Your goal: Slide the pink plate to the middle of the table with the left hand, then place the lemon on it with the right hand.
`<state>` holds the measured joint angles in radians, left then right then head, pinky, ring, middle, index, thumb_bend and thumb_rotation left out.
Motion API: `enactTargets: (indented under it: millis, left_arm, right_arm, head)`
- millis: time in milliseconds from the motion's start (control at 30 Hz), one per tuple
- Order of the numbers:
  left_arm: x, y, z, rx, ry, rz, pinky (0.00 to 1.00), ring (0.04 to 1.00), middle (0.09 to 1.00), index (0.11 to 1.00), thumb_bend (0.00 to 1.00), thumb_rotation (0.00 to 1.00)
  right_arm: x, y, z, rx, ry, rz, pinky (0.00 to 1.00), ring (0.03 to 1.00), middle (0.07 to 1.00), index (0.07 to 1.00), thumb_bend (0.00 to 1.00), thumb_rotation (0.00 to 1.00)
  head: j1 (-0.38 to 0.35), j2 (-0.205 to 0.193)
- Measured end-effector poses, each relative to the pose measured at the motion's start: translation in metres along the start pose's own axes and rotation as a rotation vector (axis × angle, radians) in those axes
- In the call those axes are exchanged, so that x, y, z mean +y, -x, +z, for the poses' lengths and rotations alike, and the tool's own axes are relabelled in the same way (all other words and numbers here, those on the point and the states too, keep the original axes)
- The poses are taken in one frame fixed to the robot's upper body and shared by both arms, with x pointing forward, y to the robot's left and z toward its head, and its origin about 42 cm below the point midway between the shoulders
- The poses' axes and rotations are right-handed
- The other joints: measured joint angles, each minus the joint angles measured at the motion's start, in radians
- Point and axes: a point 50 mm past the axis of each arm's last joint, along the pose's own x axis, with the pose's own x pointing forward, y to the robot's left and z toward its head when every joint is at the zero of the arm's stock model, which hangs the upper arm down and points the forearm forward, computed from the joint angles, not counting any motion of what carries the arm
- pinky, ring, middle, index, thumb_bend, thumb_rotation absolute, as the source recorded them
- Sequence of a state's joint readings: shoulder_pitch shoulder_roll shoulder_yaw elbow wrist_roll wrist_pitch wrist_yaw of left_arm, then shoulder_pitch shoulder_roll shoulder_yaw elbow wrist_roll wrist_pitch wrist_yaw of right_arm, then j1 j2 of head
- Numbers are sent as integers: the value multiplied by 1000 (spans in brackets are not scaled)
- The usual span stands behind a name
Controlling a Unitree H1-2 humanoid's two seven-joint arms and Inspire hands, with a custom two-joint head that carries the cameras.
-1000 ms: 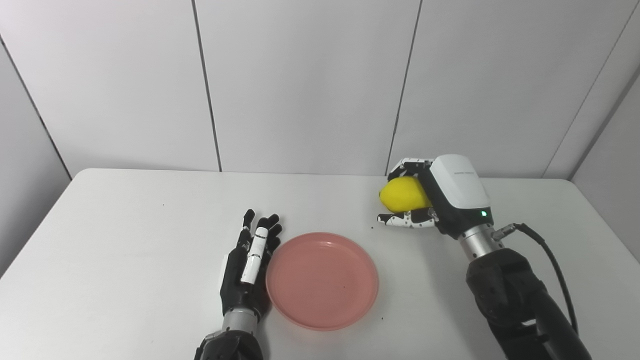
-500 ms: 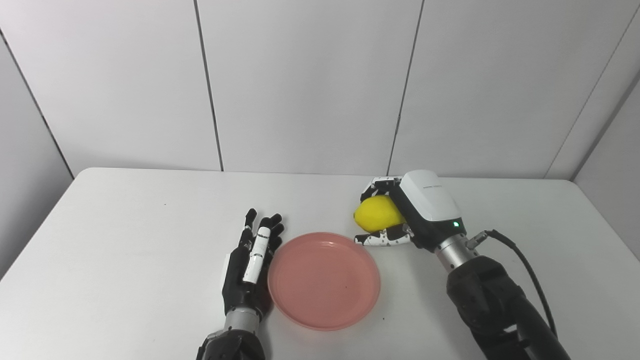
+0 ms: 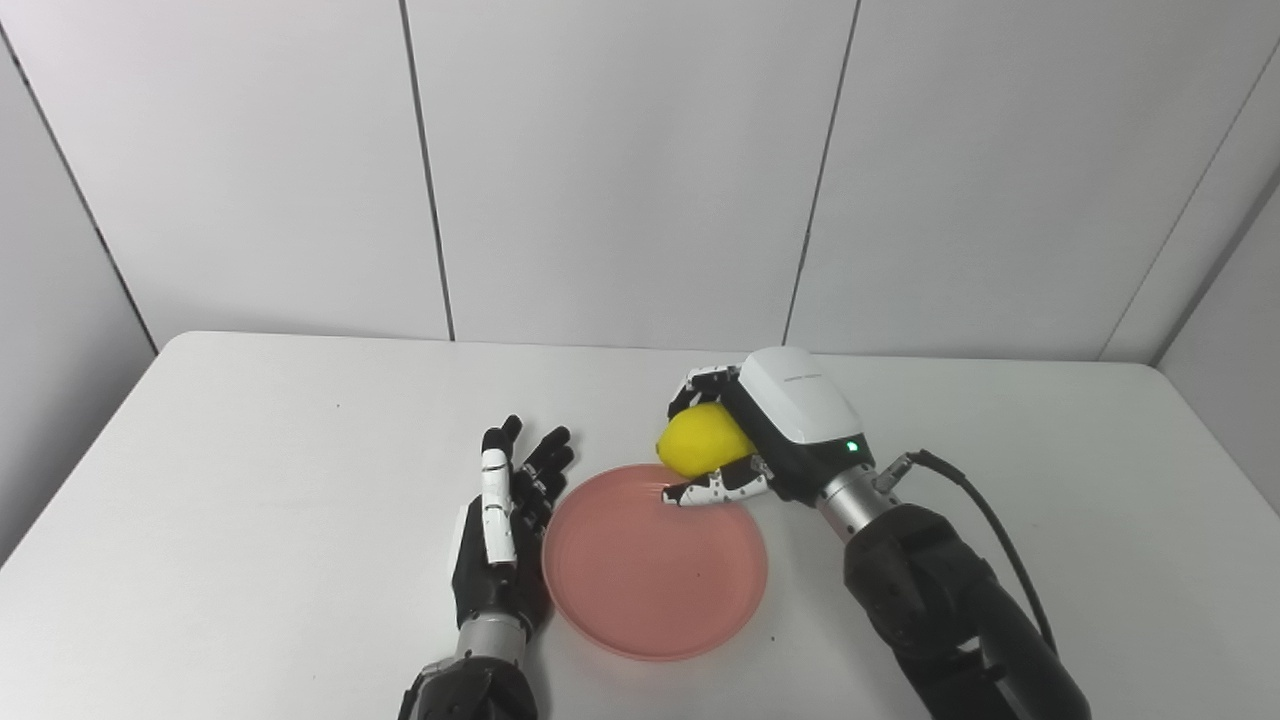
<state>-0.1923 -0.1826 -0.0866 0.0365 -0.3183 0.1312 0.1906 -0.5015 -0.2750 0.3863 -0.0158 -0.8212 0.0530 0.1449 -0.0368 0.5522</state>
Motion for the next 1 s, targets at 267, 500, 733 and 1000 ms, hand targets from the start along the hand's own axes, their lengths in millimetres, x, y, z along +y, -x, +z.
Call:
enactTargets:
  millis: [267,500,733,1000]
  left_arm:
    - [0,0,0,0,-1,5,975,900,833,945,700,1000]
    - [0,0,0,-4,-19,10,898,857,817,927,676,993]
    - [0,0,-1,-9,-20,13,875,859,848,923,666,995]
    - [1,0,-1,-15,-19,15,858,871,878,921,659,1000]
  right_arm:
    - [17,-2,7,-24,32,54,285,355,420,484,505,169]
    - [33,-4,8,-15,18,107,308,386,447,486,502,169]
    - [42,-7,10,-9,0,129,297,371,434,485,502,166]
    - [48,-6,16,-19,-10,142,274,346,416,484,501,163]
  head:
    - [0,0]
    - [-2,0]
    - [-2,3]
    - [-2,3]
